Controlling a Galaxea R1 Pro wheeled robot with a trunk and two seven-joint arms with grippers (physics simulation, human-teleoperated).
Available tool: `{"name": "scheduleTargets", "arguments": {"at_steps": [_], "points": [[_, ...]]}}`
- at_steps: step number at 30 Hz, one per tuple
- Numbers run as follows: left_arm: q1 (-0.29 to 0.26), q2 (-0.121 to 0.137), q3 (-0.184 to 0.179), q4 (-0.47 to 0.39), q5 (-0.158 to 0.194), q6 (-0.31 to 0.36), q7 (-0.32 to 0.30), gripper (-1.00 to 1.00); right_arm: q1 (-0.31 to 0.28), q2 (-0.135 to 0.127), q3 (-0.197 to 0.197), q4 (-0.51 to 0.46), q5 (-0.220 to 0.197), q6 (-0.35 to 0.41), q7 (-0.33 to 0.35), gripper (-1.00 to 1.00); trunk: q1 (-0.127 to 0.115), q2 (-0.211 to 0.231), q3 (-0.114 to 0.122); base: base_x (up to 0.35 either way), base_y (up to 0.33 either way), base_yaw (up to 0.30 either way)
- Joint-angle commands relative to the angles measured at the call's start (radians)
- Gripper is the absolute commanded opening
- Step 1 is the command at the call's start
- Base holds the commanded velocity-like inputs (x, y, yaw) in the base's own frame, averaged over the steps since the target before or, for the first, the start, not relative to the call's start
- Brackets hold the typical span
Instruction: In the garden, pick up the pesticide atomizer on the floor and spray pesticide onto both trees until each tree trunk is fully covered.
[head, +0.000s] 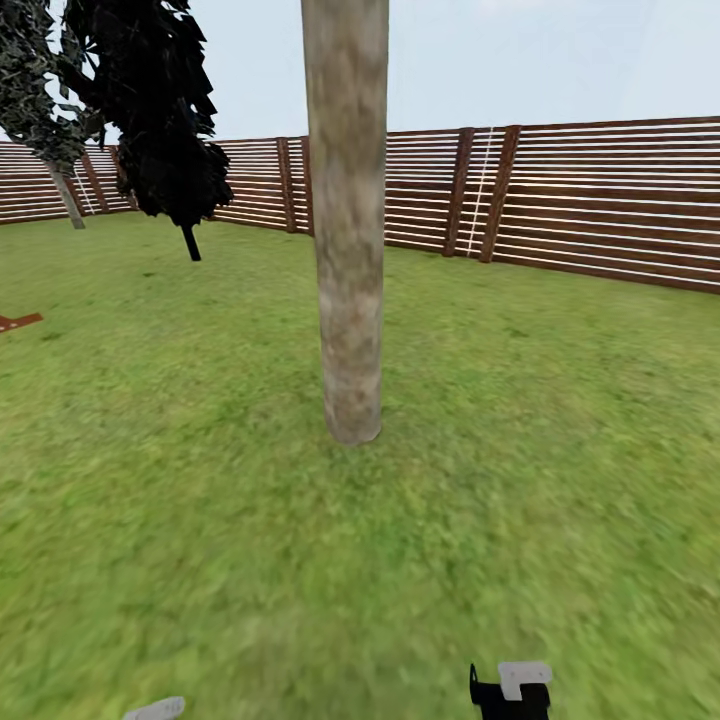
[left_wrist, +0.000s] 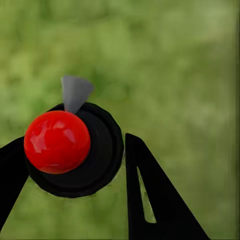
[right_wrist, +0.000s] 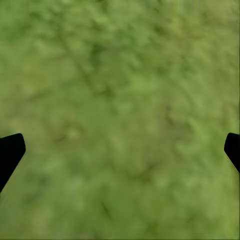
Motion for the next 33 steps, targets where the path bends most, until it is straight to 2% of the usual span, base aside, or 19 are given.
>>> {"name": "scheduleTargets", "arguments": {"at_steps": [1,23,29,33], "points": [[0.000,0.000,-0.008,0.000,0.009,-0.003,-0.001,-1.00,-0.001,0.001,-0.008,0.001,0.011,-0.003,-0.003,1.00,0.000,0.000,-0.001,0.340,0.000,0.000],[0.000,0.002,-0.008,0.001,0.011,-0.004,-0.002,-1.00,-0.001,0.000,-0.007,0.001,0.012,-0.003,-0.002,1.00,0.000,0.000,-0.001,0.339,-0.036,-0.066],[0.000,0.013,-0.007,0.000,0.020,-0.004,-0.003,-1.00,-0.001,0.001,-0.007,-0.001,0.012,-0.003,-0.002,1.00,0.000,0.000,-0.001,0.338,-0.084,-0.068],[-0.010,0.030,-0.015,-0.017,0.009,-0.004,-0.015,-1.00,-0.002,-0.002,-0.006,-0.036,0.022,-0.002,0.003,1.00,0.000,0.000,-0.001,0.067,-0.011,-0.001]]}}
